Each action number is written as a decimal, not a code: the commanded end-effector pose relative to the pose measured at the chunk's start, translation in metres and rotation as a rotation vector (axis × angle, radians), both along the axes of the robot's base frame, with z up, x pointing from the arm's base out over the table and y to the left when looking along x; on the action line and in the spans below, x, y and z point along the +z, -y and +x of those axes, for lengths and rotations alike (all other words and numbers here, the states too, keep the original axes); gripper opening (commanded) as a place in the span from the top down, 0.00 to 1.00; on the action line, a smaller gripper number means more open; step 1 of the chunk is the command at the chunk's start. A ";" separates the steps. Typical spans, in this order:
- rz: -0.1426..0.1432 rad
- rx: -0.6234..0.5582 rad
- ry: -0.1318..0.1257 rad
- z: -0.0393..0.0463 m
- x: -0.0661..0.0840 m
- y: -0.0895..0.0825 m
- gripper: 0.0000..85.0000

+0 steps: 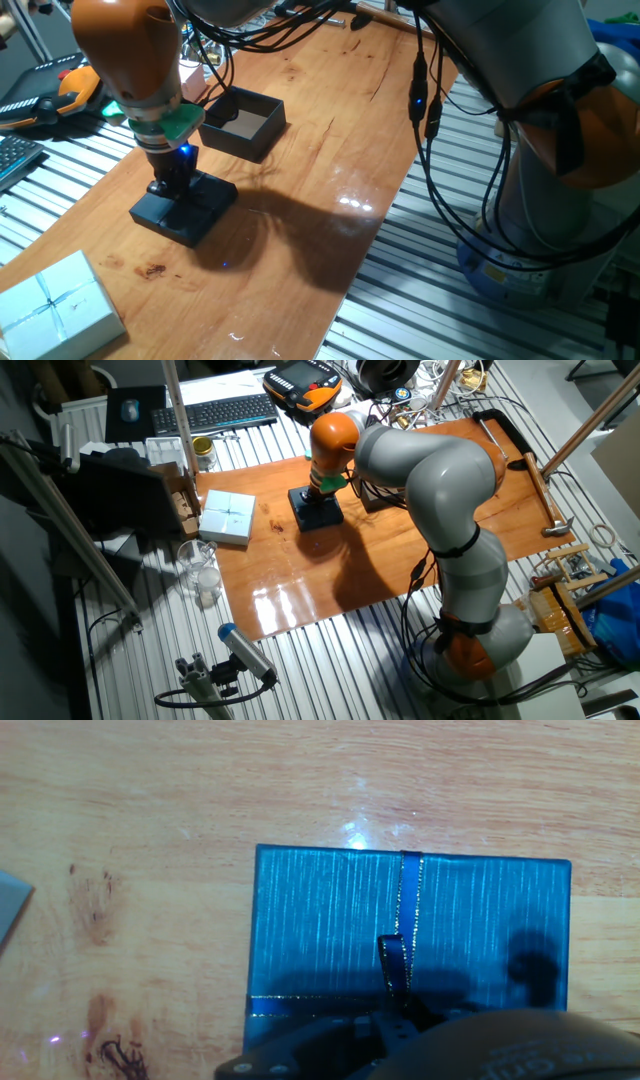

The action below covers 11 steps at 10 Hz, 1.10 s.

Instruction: Cover the box

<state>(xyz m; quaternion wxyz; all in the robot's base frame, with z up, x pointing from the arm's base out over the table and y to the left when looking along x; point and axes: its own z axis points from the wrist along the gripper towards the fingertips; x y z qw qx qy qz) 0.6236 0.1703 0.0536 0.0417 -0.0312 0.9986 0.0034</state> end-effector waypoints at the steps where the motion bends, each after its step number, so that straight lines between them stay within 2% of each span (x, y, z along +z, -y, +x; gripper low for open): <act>1: 0.001 0.002 -0.003 0.0000 0.000 0.000 1.00; 6: 0.017 -0.022 -0.007 -0.0001 0.001 0.000 1.00; 11: 0.004 -0.034 -0.002 -0.0012 0.011 0.001 1.00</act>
